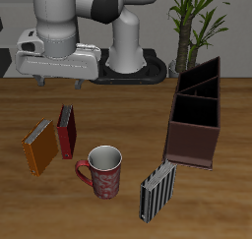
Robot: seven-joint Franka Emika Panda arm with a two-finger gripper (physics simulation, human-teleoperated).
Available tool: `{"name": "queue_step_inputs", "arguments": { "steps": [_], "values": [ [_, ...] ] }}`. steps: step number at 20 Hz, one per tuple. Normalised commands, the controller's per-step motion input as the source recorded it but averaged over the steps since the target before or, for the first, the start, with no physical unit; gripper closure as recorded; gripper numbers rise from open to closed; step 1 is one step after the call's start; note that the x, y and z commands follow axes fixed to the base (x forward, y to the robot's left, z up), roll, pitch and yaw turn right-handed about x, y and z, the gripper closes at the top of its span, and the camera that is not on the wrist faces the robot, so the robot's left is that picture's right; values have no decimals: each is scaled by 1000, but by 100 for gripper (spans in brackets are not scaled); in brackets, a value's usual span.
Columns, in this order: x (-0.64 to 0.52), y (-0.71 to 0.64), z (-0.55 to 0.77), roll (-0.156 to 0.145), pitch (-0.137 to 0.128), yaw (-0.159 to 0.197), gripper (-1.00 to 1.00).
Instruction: Place the orange book into the left desk caddy's right compartment
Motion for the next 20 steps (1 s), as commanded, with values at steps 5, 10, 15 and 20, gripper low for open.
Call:
{"name": "queue_step_inputs", "arguments": {
  "steps": [5, 10, 15, 20],
  "values": [
    [109, -324, -26, -32, -17, -37, -100],
    [107, -219, -76, -11, -3, 15, -100],
    [109, -198, -126, 15, 6, 25, -100],
    [54, -187, -85, -7, 1, -25, -100]
  ]
}}
